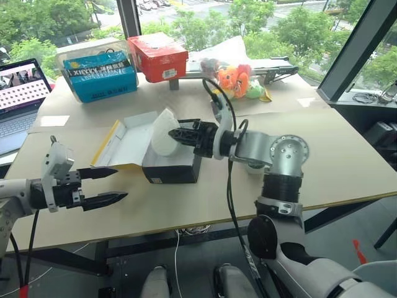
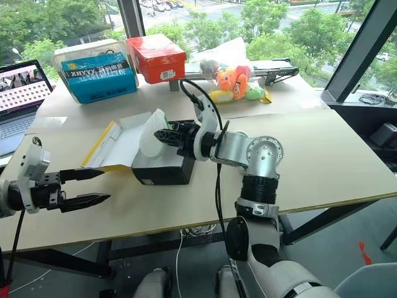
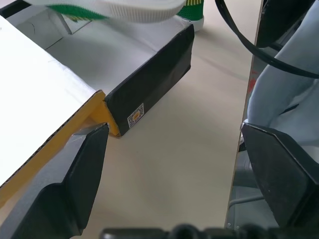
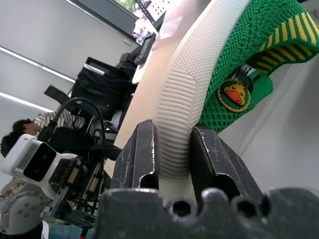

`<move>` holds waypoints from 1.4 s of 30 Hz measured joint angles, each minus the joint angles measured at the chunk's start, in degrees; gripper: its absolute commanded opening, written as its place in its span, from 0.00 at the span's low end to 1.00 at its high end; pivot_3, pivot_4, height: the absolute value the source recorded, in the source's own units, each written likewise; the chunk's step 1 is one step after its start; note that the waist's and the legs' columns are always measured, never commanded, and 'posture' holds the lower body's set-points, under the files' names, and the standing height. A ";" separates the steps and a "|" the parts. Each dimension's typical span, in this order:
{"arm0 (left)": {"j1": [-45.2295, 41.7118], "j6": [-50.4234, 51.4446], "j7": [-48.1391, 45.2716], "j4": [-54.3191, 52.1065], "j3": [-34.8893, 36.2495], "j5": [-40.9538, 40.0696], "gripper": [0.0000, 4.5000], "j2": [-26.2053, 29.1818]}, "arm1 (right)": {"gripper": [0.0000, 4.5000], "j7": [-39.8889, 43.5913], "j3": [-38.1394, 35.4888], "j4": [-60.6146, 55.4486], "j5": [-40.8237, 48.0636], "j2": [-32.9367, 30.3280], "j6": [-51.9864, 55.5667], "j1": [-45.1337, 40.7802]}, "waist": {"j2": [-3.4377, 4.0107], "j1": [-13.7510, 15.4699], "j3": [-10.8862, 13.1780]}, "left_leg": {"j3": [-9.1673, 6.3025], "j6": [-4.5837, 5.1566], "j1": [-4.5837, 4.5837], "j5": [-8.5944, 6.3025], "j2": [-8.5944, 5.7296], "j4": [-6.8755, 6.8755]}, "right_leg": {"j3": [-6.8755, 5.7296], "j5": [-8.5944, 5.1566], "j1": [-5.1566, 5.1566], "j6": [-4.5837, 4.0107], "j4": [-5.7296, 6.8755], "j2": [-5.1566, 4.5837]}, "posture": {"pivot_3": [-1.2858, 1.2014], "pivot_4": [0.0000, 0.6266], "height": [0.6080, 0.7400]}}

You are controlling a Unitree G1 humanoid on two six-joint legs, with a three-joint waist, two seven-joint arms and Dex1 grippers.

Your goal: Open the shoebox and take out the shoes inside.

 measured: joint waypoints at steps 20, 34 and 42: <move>-3.05 -0.24 -1.21 1.91 -3.59 0.93 1.00 -0.55 | 0.12 10.38 17.33 -0.84 -25.34 -44.51 -16.56 11.20 | 0.07 0.55 0.05 | 0.06 0.00 -0.01 0.00 -0.08 0.02 | 0.17 -0.06 -0.01 -0.04 -0.13 -0.03 | 0.52 0.24 0.94; -3.69 -0.22 -1.22 2.18 -3.84 0.89 1.00 -1.08 | 0.12 26.70 50.99 4.91 -58.40 -55.74 -36.73 16.03 | 0.08 0.00 0.09 | 0.08 -0.06 0.10 -0.04 -0.10 0.23 | 0.27 -0.02 0.06 0.04 -0.09 0.00 | 0.52 0.24 0.94; -3.55 -0.17 -1.16 2.14 -3.83 0.89 1.00 -1.13 | 0.12 29.35 52.61 10.36 -67.15 -48.47 -39.96 14.74 | -0.23 -0.27 -0.01 | 0.15 -0.39 0.22 -0.24 -0.10 0.37 | 0.33 0.07 0.16 0.16 -0.15 -0.03 | 0.52 0.24 0.94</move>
